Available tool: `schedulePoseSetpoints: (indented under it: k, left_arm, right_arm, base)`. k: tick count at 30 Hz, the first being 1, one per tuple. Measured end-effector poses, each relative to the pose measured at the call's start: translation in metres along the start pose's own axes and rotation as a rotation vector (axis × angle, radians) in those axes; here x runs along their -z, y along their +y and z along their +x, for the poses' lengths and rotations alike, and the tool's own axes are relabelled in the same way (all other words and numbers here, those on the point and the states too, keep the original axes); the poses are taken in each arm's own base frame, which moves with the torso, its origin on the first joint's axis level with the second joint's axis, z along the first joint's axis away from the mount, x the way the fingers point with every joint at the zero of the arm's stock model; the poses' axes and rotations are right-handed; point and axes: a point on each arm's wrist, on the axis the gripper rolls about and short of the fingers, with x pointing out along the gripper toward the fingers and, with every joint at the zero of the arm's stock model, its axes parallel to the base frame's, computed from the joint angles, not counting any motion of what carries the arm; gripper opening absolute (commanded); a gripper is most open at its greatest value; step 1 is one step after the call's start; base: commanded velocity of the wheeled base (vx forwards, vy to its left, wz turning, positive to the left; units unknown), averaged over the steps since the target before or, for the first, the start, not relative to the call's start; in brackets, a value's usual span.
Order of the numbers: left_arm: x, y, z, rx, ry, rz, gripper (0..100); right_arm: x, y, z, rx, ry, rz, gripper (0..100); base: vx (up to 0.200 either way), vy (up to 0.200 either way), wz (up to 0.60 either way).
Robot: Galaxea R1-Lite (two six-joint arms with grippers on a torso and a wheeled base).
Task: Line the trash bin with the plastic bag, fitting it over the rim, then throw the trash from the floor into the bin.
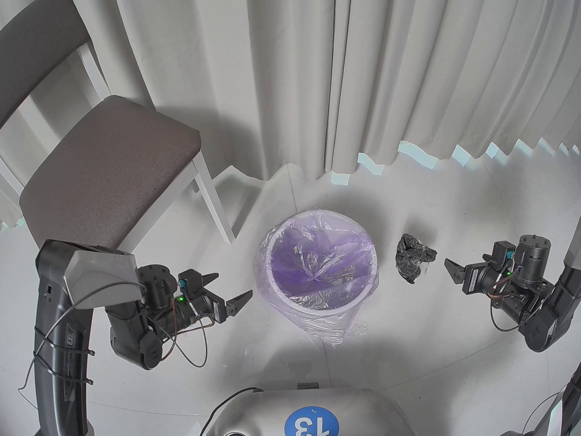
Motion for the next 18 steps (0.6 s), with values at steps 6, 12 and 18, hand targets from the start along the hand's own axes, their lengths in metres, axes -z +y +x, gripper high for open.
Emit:
schedulePoseSetpoints:
  k: [6, 12, 18]
  left_arm:
    - [0.021, -0.024, 0.014, -0.025, 0.057, 0.001, 100]
    - [0.033, -0.037, 0.032, -0.092, 0.06, 0.02, 100]
    - [0.038, -0.041, 0.051, -0.139, 0.042, 0.025, 100]
  right_arm:
    - [-0.006, 0.004, -0.005, -0.012, -0.023, -0.006, 100]
    - [-0.014, 0.008, -0.006, -0.025, -0.055, -0.032, 100]
    - [-0.021, 0.012, -0.007, -0.04, -0.086, -0.055, 100]
  base:
    - [0.0, 0.0, 0.0]
    - [0.0, 0.0, 0.0]
    - [0.0, 0.0, 0.0]
